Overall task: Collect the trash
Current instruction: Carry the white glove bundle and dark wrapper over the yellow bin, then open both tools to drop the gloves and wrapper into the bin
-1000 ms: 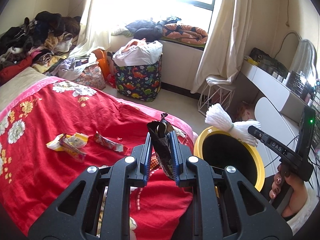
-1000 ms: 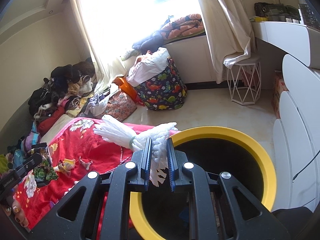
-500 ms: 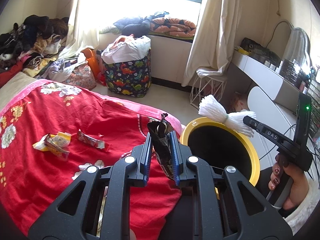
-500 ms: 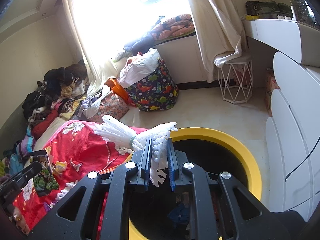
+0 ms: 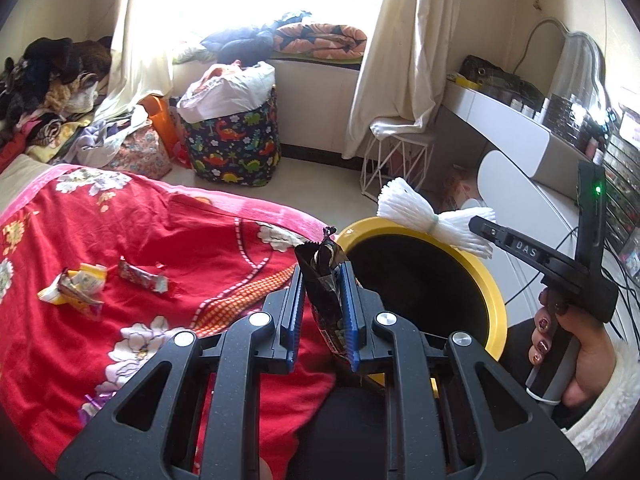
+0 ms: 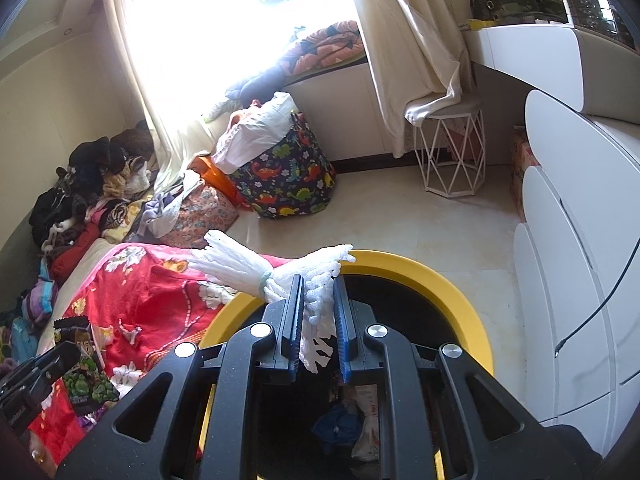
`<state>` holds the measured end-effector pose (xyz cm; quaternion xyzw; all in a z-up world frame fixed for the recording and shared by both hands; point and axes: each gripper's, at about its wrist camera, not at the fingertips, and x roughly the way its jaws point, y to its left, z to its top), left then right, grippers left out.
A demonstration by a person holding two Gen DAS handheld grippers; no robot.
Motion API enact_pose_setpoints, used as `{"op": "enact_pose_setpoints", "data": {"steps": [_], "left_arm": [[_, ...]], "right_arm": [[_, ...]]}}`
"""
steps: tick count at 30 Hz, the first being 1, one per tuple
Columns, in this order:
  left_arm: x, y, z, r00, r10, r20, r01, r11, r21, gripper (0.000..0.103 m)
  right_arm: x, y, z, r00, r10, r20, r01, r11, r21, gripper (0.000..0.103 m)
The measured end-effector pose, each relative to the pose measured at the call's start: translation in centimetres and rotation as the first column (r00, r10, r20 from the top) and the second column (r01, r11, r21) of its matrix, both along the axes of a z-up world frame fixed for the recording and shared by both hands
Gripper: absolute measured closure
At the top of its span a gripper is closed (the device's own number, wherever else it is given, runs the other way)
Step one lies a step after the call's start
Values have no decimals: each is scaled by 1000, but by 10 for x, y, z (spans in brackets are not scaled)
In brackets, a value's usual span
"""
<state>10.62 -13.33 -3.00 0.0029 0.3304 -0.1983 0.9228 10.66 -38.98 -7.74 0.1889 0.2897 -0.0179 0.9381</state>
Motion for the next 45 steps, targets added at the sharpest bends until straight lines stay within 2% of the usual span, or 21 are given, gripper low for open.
{"op": "enact_pose_setpoints", "data": {"steps": [11,22,37,38,39,40,41,42,43,45], "left_arm": [[2,-38,-14,997,-79,-16,79,997,25,91],[11,-74,-37,987,-153,-56,157,985,66,91],[24,-98,-62,978,-176,-116,187,978,89,90],[26,-97,-62,978,-173,-117,184,979,88,83],[27,-96,-63,979,-168,-119,179,980,87,68],[28,-93,-63,981,-154,-114,164,983,83,57],[28,-90,-62,984,-143,-108,151,985,78,39],[29,-87,-61,986,-133,-104,140,988,67,31],[30,-82,-59,987,-124,-103,130,990,53,28],[31,-75,-56,991,-94,-91,99,994,52,11]], "right_arm": [[2,-19,-13,997,-57,-44,56,998,-19,89],[7,-32,-23,995,-58,-83,58,998,-6,89],[17,-44,-34,992,-39,-121,44,998,41,86],[17,-45,-35,991,-41,-126,47,998,48,84],[17,-46,-36,991,-42,-126,50,997,58,72],[17,-47,-36,991,-45,-126,54,996,66,56],[17,-48,-37,991,-52,-126,61,996,72,52],[16,-49,-37,991,-60,-121,69,995,76,51],[16,-50,-37,991,-61,-120,70,995,76,50],[16,-49,-37,991,-62,-118,71,995,76,45]]}}
